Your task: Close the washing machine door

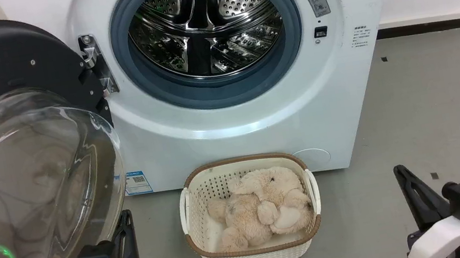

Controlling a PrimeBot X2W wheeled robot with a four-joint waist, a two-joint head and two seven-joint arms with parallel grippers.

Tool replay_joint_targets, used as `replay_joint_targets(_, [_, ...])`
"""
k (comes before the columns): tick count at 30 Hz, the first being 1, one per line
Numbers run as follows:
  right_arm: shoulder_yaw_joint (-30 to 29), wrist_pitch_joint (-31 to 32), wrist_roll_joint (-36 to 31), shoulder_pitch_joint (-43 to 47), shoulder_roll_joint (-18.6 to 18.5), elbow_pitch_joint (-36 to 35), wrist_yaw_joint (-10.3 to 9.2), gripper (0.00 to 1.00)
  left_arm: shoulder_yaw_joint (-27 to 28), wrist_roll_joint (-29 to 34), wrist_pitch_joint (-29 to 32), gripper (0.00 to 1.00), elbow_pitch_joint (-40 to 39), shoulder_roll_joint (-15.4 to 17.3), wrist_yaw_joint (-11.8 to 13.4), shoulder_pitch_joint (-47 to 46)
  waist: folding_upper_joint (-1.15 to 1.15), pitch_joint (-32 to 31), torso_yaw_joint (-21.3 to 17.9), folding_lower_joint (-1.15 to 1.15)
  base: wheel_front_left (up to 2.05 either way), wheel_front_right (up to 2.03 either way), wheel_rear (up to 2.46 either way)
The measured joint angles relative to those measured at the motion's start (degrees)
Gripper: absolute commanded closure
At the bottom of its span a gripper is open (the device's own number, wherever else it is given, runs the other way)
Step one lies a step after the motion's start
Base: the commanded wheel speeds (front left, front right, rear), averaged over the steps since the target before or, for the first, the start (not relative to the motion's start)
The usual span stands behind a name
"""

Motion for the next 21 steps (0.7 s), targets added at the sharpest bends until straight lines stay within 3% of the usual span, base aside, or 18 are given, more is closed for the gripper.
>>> replay_joint_targets(14, [0.0, 0.0, 0.0, 0.0, 0.0, 0.0, 0.00, 1.00, 0.0, 0.0, 0.0, 1.00, 0.0, 0.0, 0.0, 0.0, 0.00, 0.0, 0.0, 0.00, 0.00, 0.00, 0.00])
replay_joint_targets(15, [0.0, 0.0, 0.0, 0.0, 0.0, 0.0, 0.00, 0.00, 0.0, 0.0, 0.0, 0.00, 0.0, 0.0, 0.0, 0.0, 0.00, 0.0, 0.0, 0.00, 0.00, 0.00, 0.00])
replay_joint_targets(16, [0.0, 0.0, 0.0, 0.0, 0.0, 0.0, 0.00, 0.00, 0.0, 0.0, 0.0, 0.00, 0.0, 0.0, 0.0, 0.0, 0.00, 0.0, 0.0, 0.00, 0.00, 0.00, 0.00])
replay_joint_targets(17, [0.0, 0.0, 0.0, 0.0, 0.0, 0.0, 0.00, 1.00, 0.0, 0.0, 0.0, 1.00, 0.0, 0.0, 0.0, 0.0, 0.00, 0.0, 0.0, 0.00, 0.00, 0.00, 0.00])
replay_joint_targets(18, [0.1, 0.0, 0.0, 0.0, 0.0, 0.0, 0.00, 0.00, -0.1, 0.0, 0.0, 0.00, 0.1, 0.0, 0.0, 0.0, 0.00, 0.0, 0.0, 0.00, 0.00, 0.00, 0.00])
replay_joint_targets(21, [0.1, 0.0, 0.1, 0.0, 0.0, 0.1, 0.00, 0.00, -0.1, 0.0, 0.0, 0.00, 0.1, 0.0, 0.0, 0.0, 0.00, 0.0, 0.0, 0.00, 0.00, 0.00, 0.00])
